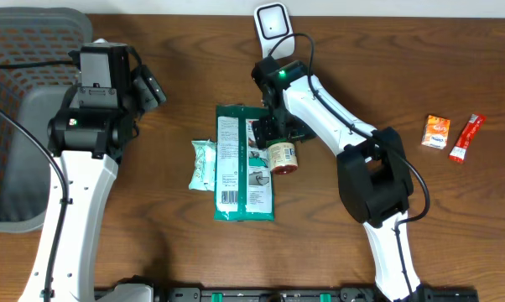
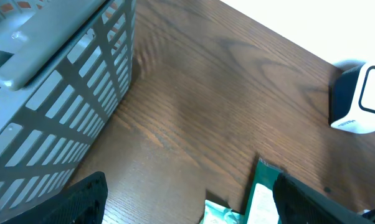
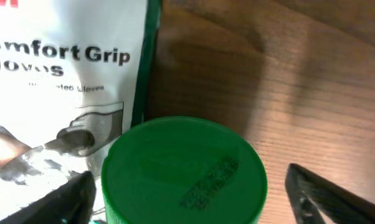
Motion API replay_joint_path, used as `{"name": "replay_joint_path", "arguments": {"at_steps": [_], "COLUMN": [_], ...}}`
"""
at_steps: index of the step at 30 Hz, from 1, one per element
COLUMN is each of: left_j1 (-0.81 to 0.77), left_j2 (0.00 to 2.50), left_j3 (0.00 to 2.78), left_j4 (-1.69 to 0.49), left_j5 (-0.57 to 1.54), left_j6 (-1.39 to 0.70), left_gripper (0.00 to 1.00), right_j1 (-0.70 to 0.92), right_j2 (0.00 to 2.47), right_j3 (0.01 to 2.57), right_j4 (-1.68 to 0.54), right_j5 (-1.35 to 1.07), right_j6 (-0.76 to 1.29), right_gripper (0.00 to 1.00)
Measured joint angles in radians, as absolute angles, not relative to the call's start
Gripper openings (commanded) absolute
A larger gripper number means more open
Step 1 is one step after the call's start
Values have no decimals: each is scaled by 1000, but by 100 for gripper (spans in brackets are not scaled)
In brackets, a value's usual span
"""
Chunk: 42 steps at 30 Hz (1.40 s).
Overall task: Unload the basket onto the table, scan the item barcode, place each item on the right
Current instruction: 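Move the right gripper to the green-lidded jar and grasp its lid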
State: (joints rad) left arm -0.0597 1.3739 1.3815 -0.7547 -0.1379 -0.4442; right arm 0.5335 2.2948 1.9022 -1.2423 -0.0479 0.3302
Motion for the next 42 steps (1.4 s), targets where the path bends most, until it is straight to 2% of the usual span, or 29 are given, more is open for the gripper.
{"name": "replay_joint_path", "arguments": {"at_steps": [7,9,11,13,15,25,33,37,42], "left_j1": [-60,-60,-60,-60,-60,-60,-60,-60,-60], "left_j2": [1374,1374,1374,1374,1374,1374,1374,1374,1374], "left_j3": [1382,1382,1382,1382,1382,1382,1382,1382,1382], "left_j4": [-755,-755,-755,-755,-755,-755,-755,-755,-755], "left_j5": [-138,-138,-138,-138,-138,-138,-138,-138,-138], "left_j6": [-444,-444,-444,-444,-444,-444,-444,-444,-444], "left_gripper": [85,85,85,85,85,85,85,85,85], "right_j1": [533,533,533,533,533,521,516,516,516], "right_j2": [2295,2295,2295,2295,2295,2277,2109,2054,2055], "right_j3": [1890,1881,1878,1877,1877,1877,1875,1876,1840], "right_j4": [-1230,-1230,-1227,-1223,-1223,-1222,-1231,-1235,-1138], "right_j5": [-49,-50,-52,-52,-52,-53,2,58,135], "right_j6": [364,368,376,376,378,345,324,325,326], "right_gripper": [77,70,68,57,52,48,47,40,41]}}
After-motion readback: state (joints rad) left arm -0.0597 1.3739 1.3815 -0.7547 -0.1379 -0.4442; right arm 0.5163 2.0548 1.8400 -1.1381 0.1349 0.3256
